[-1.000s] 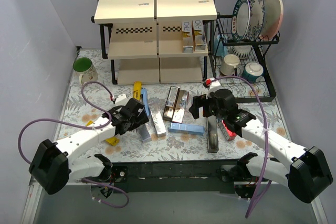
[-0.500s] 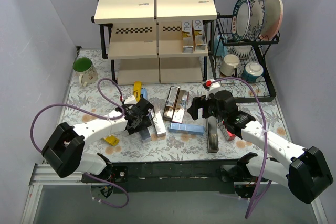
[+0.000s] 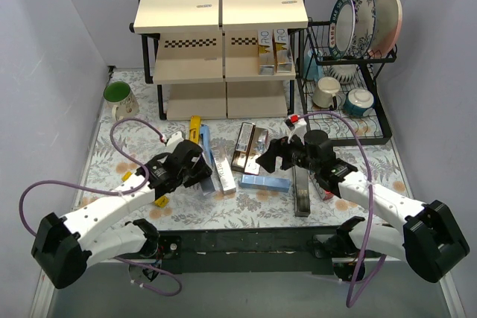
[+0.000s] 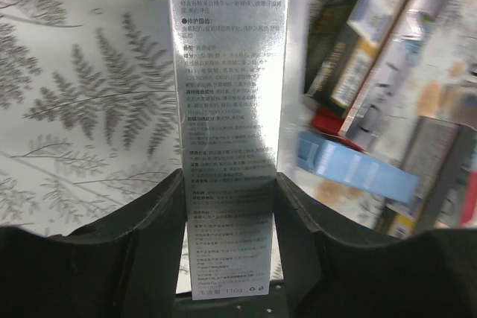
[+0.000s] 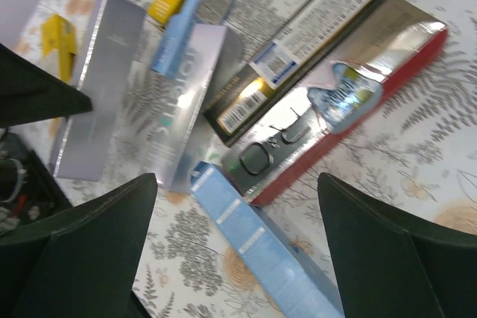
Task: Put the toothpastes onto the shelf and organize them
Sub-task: Pick up the toothpaste from the center of the board.
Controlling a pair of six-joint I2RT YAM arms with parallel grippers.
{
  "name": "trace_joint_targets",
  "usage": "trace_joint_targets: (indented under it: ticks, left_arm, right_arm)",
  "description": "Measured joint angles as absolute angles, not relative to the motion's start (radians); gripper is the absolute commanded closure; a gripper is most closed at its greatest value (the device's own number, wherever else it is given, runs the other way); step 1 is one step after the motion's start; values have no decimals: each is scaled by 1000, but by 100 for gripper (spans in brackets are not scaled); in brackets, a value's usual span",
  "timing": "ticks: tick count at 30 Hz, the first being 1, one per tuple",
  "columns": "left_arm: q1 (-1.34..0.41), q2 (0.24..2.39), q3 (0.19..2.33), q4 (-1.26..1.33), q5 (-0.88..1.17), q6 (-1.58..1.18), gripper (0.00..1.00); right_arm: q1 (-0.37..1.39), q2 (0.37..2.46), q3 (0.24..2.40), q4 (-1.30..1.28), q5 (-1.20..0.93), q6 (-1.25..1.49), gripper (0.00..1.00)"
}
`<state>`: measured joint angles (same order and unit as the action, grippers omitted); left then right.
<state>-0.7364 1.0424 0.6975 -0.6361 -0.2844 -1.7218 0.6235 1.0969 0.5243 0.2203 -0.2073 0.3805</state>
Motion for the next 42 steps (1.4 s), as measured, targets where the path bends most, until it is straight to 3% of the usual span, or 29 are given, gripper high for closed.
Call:
trace_joint_targets:
  ticks: [10,22,30,36,42]
  left_arm:
    - [-736,856,617,-281,-44,-1593,71]
    - [-736,889,604,132,211,-1541,71]
    - [-736,968,586,302,321,-1568,71]
    - [-736,998,582,367,372,-1579,71]
    - [-734,1024,564,408,385,-1596,71]
  right_arm:
    - [622,1152,505,606,-435,639,3]
    - [538,1343,500,1142,-648,1005,4]
    - [525,1412,521,1261,-756,1141,7]
    - [524,1436,543,1293,-799,1217,15]
    - [523,1481,561,1317,-833,1303,30]
